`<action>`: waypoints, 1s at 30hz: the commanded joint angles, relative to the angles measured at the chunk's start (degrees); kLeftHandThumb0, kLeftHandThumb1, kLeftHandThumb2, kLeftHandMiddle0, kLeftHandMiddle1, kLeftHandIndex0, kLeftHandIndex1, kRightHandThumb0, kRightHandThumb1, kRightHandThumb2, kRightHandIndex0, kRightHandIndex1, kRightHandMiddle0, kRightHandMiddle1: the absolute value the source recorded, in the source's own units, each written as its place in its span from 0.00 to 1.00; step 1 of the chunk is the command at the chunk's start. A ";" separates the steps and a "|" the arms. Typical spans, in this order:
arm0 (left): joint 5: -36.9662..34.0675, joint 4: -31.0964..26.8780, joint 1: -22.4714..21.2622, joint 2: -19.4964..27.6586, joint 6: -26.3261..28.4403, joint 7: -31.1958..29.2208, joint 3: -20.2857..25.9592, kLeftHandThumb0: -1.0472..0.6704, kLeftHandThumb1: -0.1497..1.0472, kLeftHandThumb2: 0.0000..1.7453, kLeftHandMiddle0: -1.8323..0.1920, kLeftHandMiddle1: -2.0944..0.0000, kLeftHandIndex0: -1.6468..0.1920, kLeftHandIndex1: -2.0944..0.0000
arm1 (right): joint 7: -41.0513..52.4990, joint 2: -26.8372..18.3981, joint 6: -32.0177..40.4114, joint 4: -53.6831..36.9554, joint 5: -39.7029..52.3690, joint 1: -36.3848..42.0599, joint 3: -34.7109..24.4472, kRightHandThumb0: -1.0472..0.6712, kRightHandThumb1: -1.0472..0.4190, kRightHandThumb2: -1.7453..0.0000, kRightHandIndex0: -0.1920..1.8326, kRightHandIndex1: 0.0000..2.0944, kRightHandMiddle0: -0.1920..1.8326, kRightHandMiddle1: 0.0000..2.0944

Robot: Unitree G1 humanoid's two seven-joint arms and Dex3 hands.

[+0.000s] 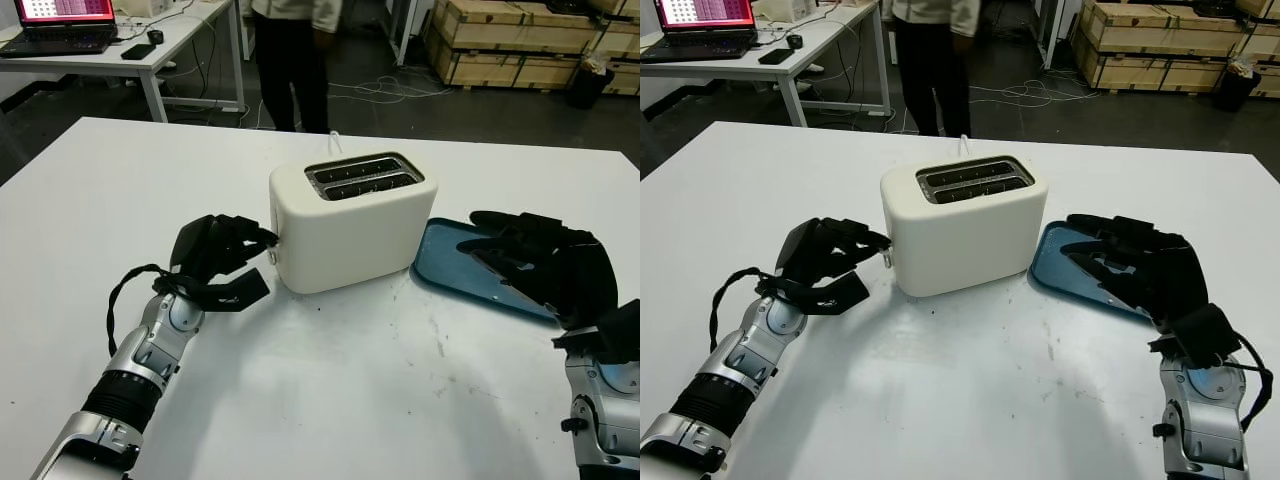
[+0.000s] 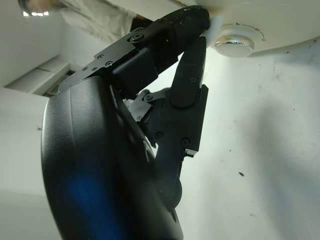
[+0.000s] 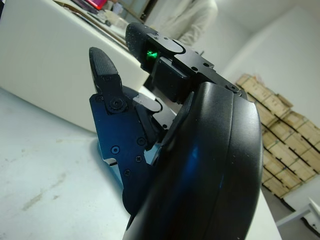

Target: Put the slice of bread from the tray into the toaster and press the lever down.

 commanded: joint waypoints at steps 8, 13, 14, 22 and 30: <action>11.89 -5.29 -3.94 -5.44 13.41 -17.44 -15.90 0.46 0.84 0.00 0.51 0.45 0.26 0.98 | -0.65 0.35 -0.40 -1.35 0.02 0.43 -0.14 0.45 0.13 1.00 0.57 0.19 0.59 0.00; 16.38 -12.43 -7.40 -3.21 17.84 -24.77 -17.89 0.48 0.78 0.00 0.50 0.21 0.23 0.95 | -0.50 0.31 -0.86 -2.75 0.04 2.25 -0.45 0.44 0.13 1.00 0.57 0.19 0.60 0.00; 17.20 -13.33 -8.14 -2.91 18.33 -26.95 -18.44 0.48 0.78 0.00 0.49 0.19 0.23 0.95 | -0.71 0.28 -0.58 -3.38 -0.15 2.88 -0.55 0.44 0.13 1.00 0.56 0.19 0.59 0.00; 16.70 -6.44 -4.07 -9.85 22.58 -29.51 -20.98 0.52 0.74 0.00 0.47 0.52 0.27 0.98 | -0.85 -0.66 -1.17 -5.96 -1.86 6.42 -1.15 0.43 0.13 1.00 0.57 0.18 0.59 0.00; 16.01 -4.05 1.19 -11.92 23.34 -29.06 -22.32 0.47 0.82 0.01 0.53 0.61 0.29 1.00 | -0.63 -1.02 0.19 -4.13 -2.75 4.30 -0.23 0.42 0.13 1.00 0.57 0.18 0.59 0.00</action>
